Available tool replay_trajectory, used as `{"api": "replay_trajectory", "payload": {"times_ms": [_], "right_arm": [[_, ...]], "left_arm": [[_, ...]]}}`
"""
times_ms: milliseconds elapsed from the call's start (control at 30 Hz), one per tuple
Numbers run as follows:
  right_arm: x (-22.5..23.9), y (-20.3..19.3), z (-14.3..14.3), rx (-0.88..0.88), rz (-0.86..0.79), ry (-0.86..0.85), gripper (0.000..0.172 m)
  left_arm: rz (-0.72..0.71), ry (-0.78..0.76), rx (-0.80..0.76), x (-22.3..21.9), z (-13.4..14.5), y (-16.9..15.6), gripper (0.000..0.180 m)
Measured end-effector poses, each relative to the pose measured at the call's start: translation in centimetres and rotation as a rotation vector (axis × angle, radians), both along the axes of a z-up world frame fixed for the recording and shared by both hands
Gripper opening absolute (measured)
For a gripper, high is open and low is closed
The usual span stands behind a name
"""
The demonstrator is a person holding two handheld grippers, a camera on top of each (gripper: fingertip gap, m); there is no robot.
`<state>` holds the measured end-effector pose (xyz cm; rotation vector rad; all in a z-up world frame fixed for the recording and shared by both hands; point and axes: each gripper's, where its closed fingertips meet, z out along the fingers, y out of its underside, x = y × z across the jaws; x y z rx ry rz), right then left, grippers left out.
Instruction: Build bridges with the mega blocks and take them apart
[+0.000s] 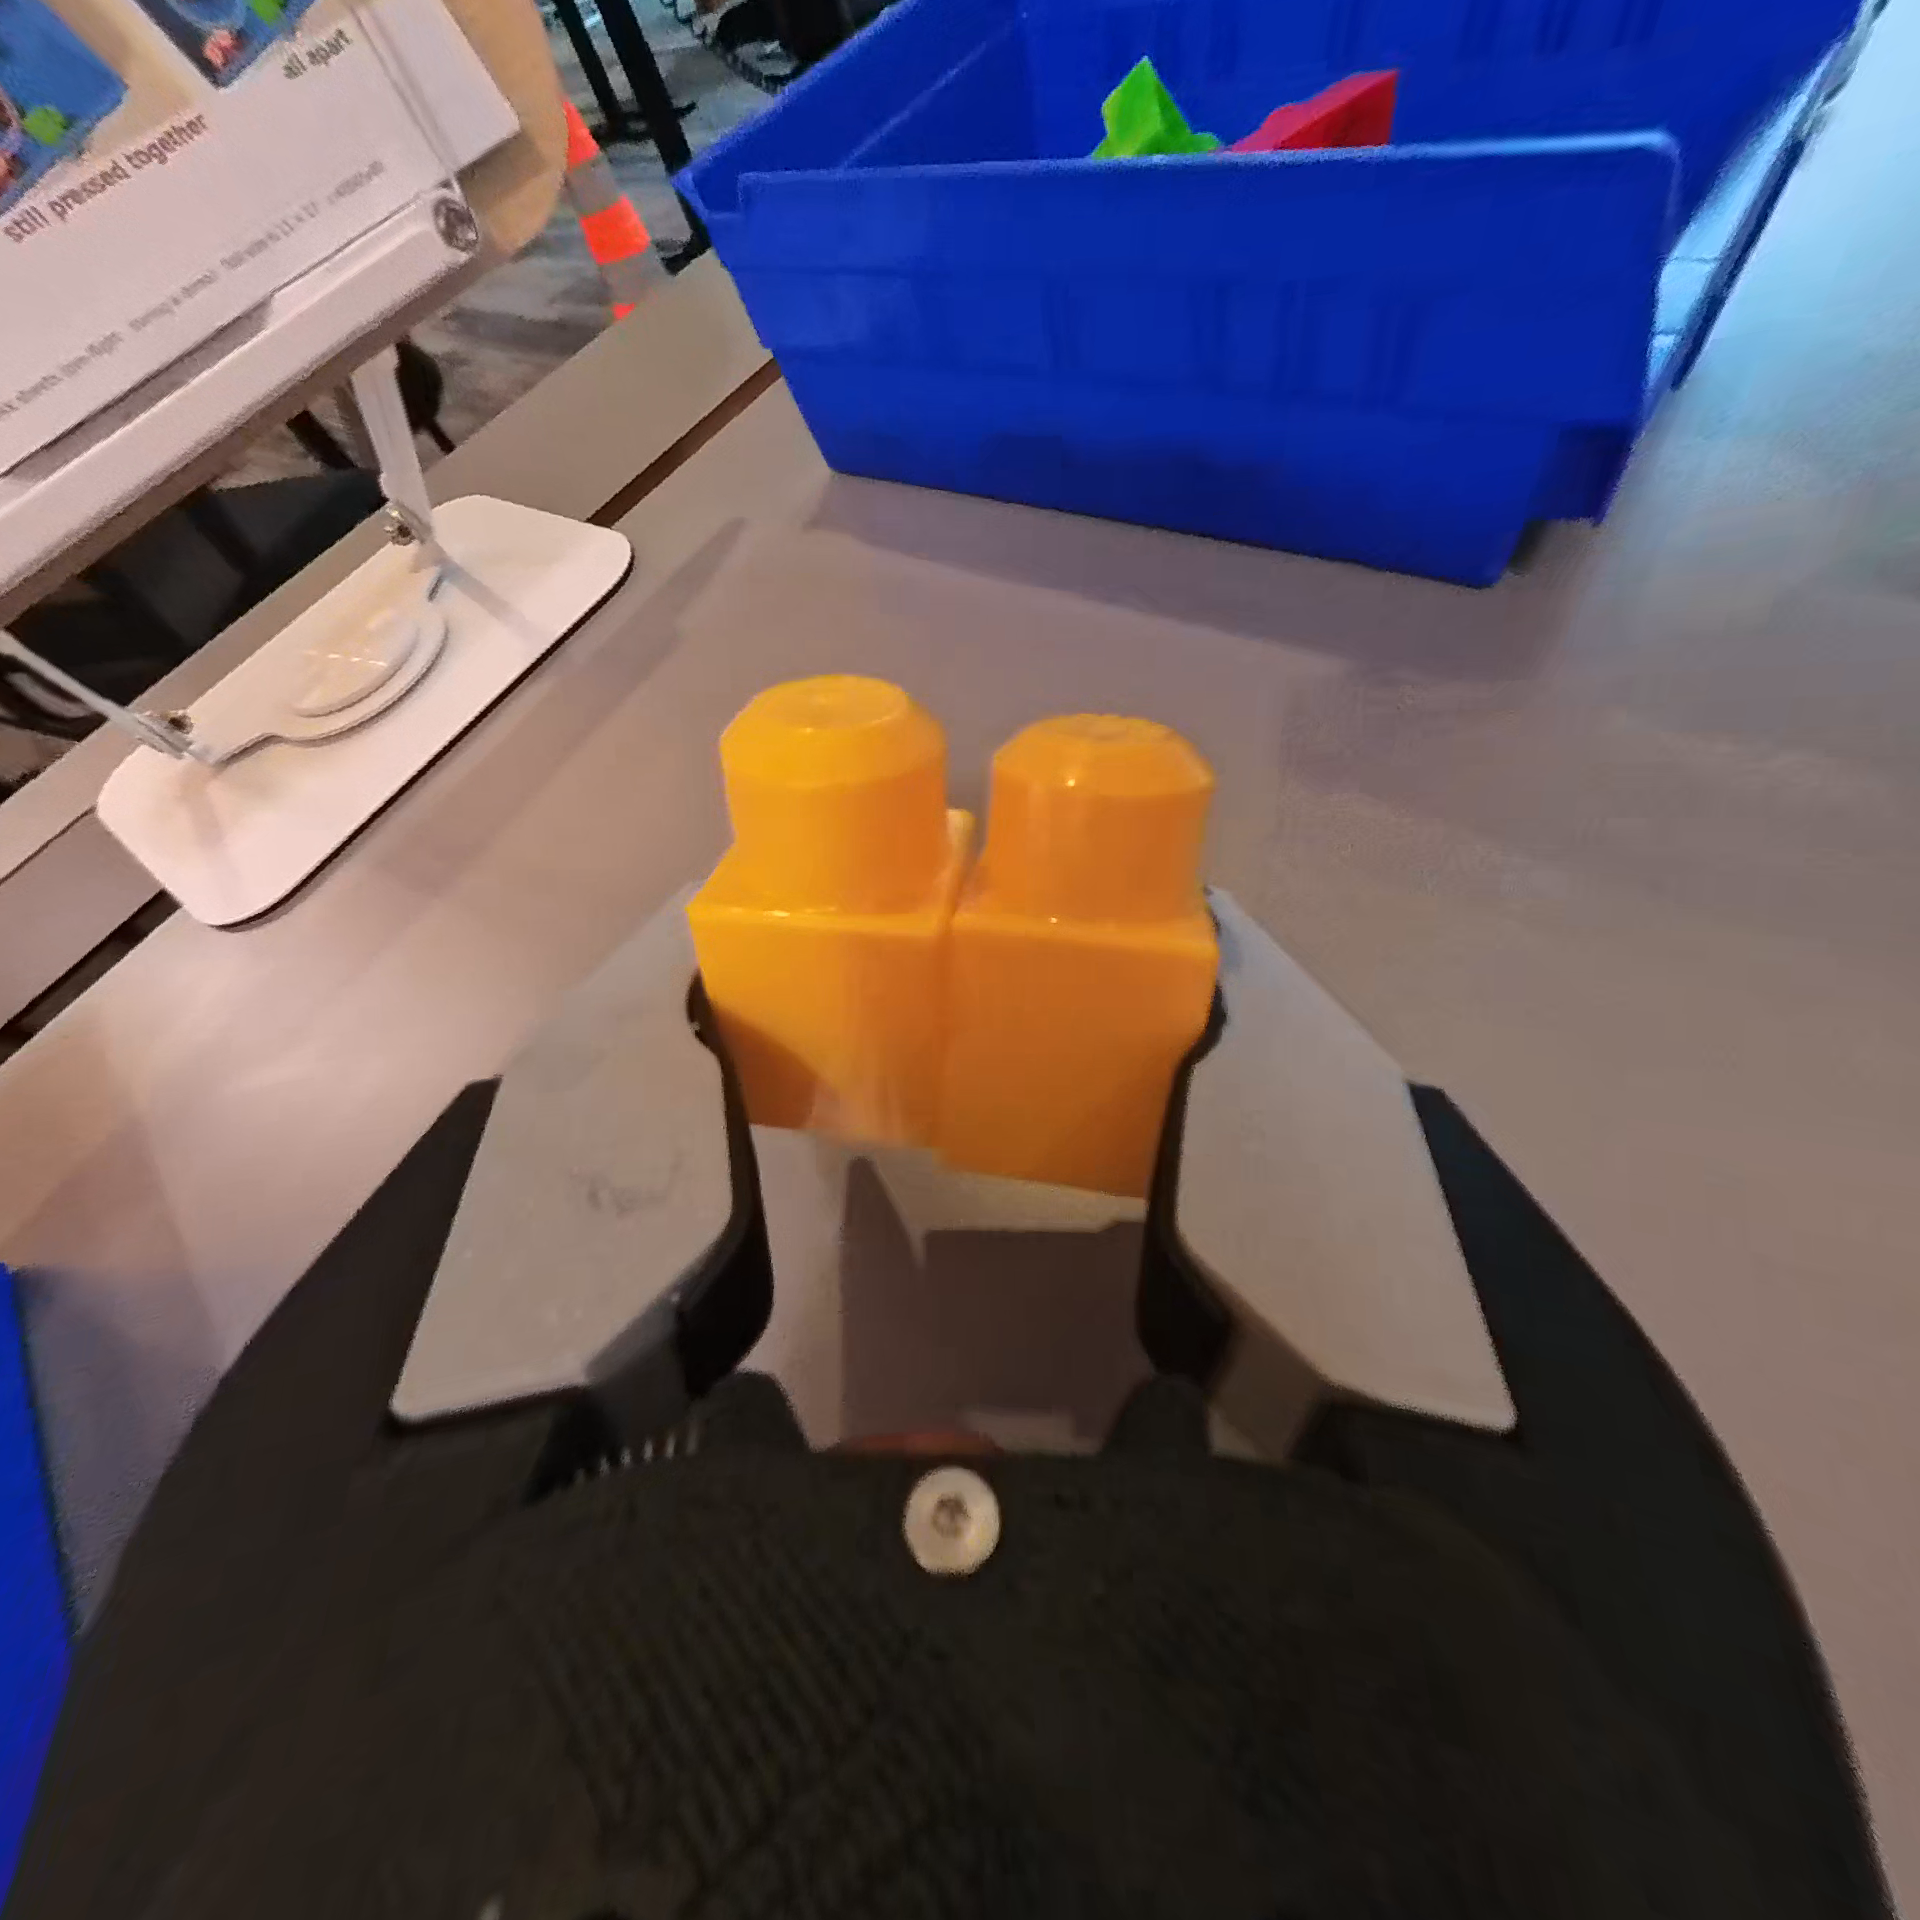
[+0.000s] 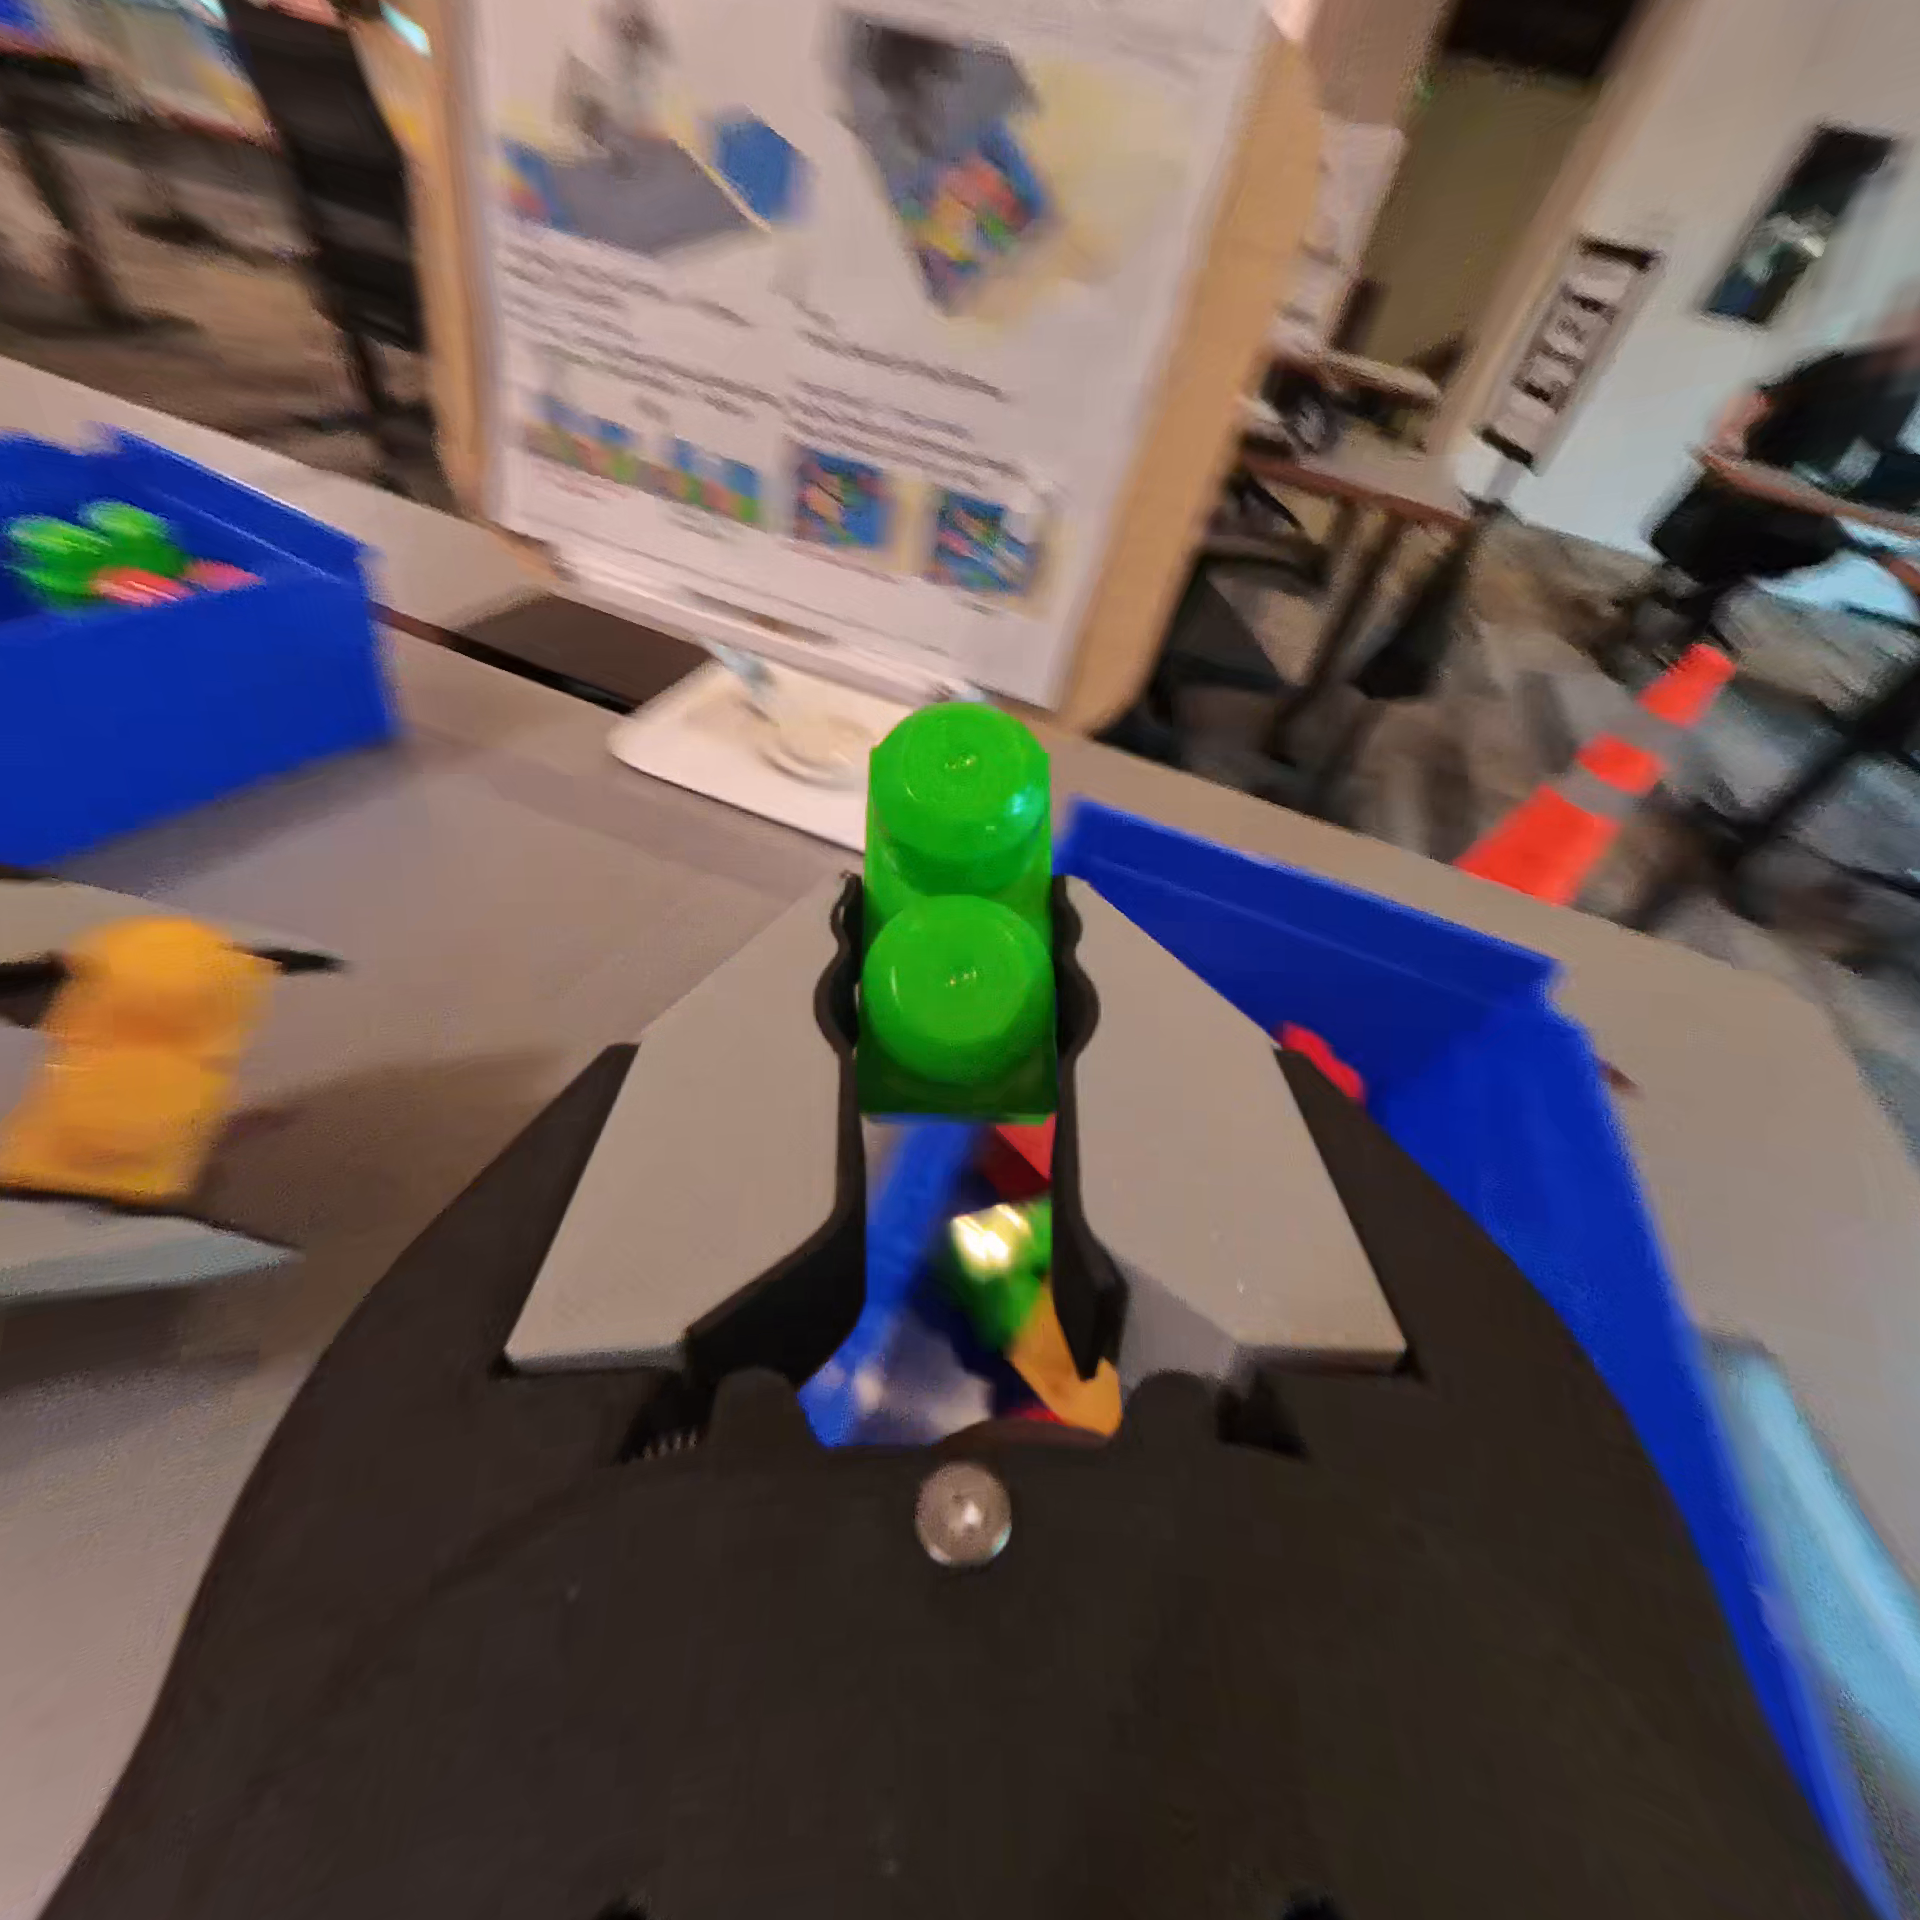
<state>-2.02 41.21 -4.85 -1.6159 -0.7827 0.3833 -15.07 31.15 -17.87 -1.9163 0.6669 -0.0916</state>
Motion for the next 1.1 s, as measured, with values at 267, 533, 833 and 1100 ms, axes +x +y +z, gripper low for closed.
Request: {"api": "replay_trajectory", "payload": {"times_ms": [267,533,833,1100], "right_arm": [[7.5,6.6,-7.1,-0.214,-0.206,-0.111,0.049],[13.9,7.0,-0.5,0.025,-0.338,0.234,0.032],[11.9,6.2,-0.4,0.001,-0.253,0.28,0.039],[6.8,4.4,-1.3,-0.014,-0.126,0.193,0.039]], "left_arm": [[-0.134,-0.002,0.037,6.8,7.9,3.6,0.087],[-0.047,0.155,-0.281,16.3,8.4,15.1,0.097],[0.135,-0.18,-0.062,4.7,15.3,11.3,0.105],[0.595,-0.248,-0.138,-26.9,13.5,2.2,0.087]]}}
